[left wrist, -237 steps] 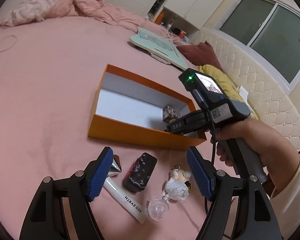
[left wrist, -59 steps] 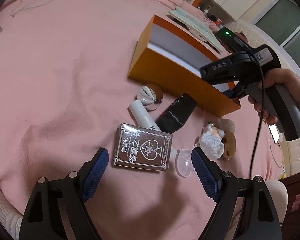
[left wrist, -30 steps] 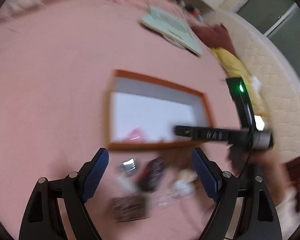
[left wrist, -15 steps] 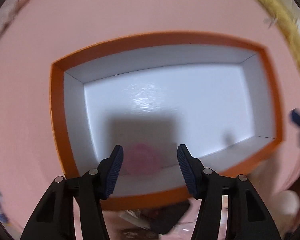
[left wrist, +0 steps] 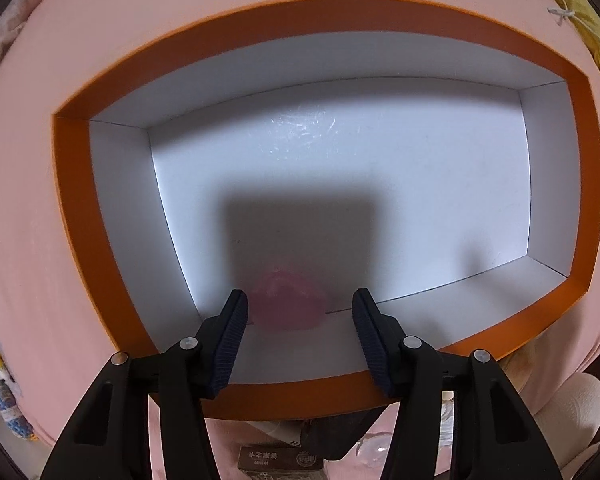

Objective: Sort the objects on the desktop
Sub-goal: 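Grasp the pink heart-shaped piece in the box with left gripper, lift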

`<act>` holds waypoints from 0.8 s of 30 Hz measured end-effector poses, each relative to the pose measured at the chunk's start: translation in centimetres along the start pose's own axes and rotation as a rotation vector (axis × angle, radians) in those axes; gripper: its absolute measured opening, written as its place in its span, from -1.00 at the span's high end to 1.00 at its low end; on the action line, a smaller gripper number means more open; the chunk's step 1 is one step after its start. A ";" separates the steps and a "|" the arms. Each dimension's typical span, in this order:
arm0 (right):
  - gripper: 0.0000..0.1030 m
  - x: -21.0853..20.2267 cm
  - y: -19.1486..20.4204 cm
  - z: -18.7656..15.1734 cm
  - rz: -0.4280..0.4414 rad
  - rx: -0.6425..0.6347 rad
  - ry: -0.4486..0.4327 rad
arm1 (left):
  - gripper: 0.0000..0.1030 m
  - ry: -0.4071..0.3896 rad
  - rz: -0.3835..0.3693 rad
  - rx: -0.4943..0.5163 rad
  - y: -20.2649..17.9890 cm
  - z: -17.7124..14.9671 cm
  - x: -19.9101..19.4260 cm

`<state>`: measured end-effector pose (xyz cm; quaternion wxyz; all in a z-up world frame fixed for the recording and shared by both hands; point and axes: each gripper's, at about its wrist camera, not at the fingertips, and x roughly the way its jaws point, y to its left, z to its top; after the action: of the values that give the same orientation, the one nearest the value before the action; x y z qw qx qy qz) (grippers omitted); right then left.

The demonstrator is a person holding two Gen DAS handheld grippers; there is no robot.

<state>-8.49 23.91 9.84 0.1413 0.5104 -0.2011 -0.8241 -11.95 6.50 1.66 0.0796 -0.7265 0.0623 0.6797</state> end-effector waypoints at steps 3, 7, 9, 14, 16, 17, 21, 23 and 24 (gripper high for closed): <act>-0.54 -0.3 -0.3 -0.2 0.000 0.003 -0.003 | 0.31 0.011 -0.044 -0.018 0.0 0.2 0.0; -0.54 -0.3 -0.6 -0.2 0.004 0.011 -0.004 | 0.31 0.014 -0.063 -0.034 0.1 0.5 -0.3; -0.54 -0.4 -0.8 -0.3 0.007 0.017 -0.004 | 0.31 0.009 -0.044 -0.022 -0.2 0.5 -0.7; -0.54 -0.7 -1.2 -0.4 0.015 0.030 -0.012 | 0.31 -0.056 -0.058 -0.020 -0.4 0.8 -3.4; -0.54 -0.8 -1.4 -0.4 0.019 0.034 -0.014 | 0.31 -0.102 -0.071 -0.010 -0.6 0.7 -5.4; -0.54 -0.8 -1.4 -0.4 0.020 0.035 -0.014 | 0.31 -0.127 -0.078 0.001 -0.7 0.5 -6.4; -0.54 -1.1 -1.5 -0.5 0.020 0.037 -0.021 | 0.31 -0.222 -0.138 0.069 -1.8 -2.5 -10.8; -0.54 -1.3 -1.6 -0.6 0.018 0.037 -0.024 | 0.31 -0.248 -0.168 0.103 -2.9 -4.3 -11.4; -0.54 -1.3 -1.6 -0.6 0.016 0.037 -0.025 | 0.31 -0.252 -0.195 0.112 -3.6 -5.1 -11.3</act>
<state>-7.40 25.74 9.84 0.1362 0.5009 -0.2221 -0.8254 -6.99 8.81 13.37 0.1928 -0.6326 0.0187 0.7499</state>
